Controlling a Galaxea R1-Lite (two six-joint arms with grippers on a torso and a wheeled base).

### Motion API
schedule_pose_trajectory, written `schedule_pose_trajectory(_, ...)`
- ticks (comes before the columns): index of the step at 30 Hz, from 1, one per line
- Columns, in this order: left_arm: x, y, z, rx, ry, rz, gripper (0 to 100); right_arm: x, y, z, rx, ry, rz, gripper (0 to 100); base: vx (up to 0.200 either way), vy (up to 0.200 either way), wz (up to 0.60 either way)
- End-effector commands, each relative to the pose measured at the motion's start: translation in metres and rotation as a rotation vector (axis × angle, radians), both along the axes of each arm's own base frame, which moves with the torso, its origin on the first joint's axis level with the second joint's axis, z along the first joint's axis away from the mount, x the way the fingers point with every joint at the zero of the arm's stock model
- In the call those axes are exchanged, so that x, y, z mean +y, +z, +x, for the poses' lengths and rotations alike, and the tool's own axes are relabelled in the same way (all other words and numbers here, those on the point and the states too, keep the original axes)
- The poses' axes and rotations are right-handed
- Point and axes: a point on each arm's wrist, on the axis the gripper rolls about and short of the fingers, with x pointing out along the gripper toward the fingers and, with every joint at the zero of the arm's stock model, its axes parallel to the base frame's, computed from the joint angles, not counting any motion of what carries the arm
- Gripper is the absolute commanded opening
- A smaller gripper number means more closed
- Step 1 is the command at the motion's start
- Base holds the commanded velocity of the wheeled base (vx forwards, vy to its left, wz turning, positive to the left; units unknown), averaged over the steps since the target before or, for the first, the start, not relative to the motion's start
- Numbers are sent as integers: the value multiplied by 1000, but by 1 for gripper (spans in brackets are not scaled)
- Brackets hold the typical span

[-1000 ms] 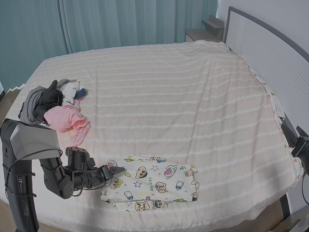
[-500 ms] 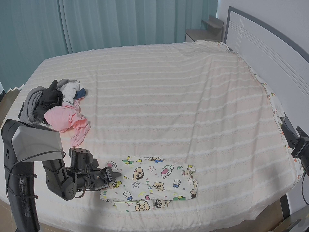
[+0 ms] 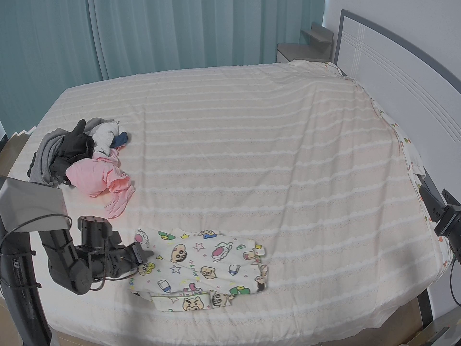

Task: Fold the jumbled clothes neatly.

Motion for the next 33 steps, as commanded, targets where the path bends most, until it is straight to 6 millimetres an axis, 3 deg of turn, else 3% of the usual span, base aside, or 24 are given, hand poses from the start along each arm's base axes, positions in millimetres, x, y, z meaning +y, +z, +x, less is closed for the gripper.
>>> schedule_pose_trajectory(1, 54, 30, -9, -86, 165, -11, 0, 0, -1, 1, 6, 2, 1, 100, 0, 0, 0)
schedule_pose_trajectory(5, 104, 36, -16, -142, 274, -43, 0, 0, -2, 0, 8, 14, 1, 100, 0, 0, 0)
schedule_pose_trajectory(17, 202, 30, -53, -156, 571, -131, 0, 0, -2, 0, 11, 16, 0, 100, 0, 0, 0)
schedule_pose_trajectory(23, 250, 16, -70, -159, 738, -141, 0, 0, -3, 0, 14, 16, 0, 100, 0, 0, 0)
schedule_pose_trajectory(33, 273, -12, -80, -118, 823, -152, 0, 0, -3, 0, 14, 16, 0, 100, 0, 0, 0)
